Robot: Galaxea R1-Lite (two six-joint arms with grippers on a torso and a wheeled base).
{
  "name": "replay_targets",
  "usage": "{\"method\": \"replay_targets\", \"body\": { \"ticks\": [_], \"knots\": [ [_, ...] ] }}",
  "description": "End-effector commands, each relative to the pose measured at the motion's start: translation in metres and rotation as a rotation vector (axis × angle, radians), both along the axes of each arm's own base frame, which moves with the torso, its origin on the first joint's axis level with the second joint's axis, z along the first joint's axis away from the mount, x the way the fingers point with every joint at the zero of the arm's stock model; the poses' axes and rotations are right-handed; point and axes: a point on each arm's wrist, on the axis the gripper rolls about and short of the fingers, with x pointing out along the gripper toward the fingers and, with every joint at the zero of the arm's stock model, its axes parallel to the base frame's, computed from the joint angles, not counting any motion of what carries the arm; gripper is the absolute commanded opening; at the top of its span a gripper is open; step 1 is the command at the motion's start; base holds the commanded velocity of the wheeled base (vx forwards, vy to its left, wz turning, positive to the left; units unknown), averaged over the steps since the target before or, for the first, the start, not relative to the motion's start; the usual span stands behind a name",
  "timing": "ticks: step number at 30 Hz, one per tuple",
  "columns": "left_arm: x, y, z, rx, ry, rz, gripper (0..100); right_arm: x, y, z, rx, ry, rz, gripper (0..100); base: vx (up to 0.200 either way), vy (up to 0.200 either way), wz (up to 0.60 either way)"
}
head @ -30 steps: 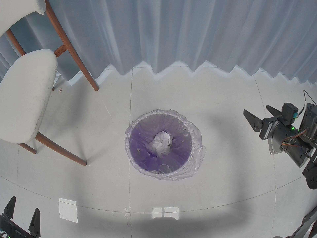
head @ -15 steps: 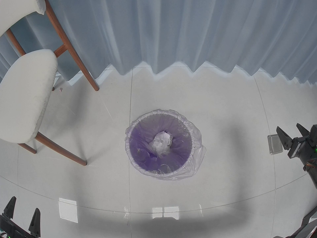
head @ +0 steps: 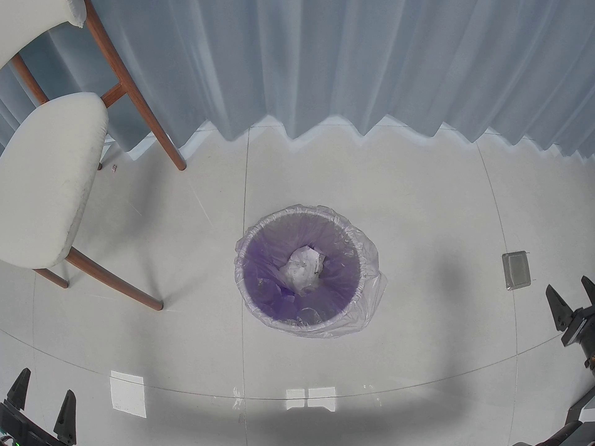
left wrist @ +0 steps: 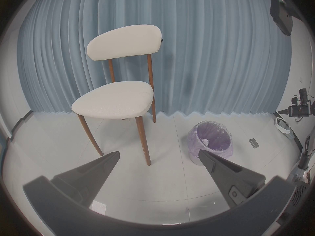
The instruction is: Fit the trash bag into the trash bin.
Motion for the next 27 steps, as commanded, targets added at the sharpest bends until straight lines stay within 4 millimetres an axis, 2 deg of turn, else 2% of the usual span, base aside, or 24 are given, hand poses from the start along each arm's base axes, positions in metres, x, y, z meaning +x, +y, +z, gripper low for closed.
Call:
{"method": "replay_targets", "body": {
  "ticks": [1,4,6,7,11,27],
  "knots": [
    [0.001,0.000,-0.005,0.000,0.007,0.001,100,-0.047,-0.001,-0.012,-0.009,-0.056,-0.001,100,0.000,0.000,0.00],
    [0.001,0.000,-0.005,0.000,0.007,0.001,100,-0.078,-0.002,-0.035,-0.019,-0.039,0.019,100,0.000,0.000,0.00],
    [0.001,0.000,-0.005,0.000,0.007,-0.001,100,-0.102,-0.001,-0.059,-0.006,-0.035,0.052,100,0.000,0.000,0.00],
    [0.001,0.000,-0.005,0.000,0.007,0.001,100,-0.108,-0.001,-0.065,-0.005,-0.031,0.069,100,0.000,0.000,0.00],
    [0.001,0.000,-0.005,-0.002,0.005,0.001,100,-0.106,0.000,-0.062,0.001,-0.101,0.072,100,0.000,0.000,0.00],
    [0.001,0.000,-0.005,0.000,0.007,0.001,100,-0.106,0.000,-0.063,0.003,-0.094,0.070,100,0.000,0.000,0.00]
  ]
}}
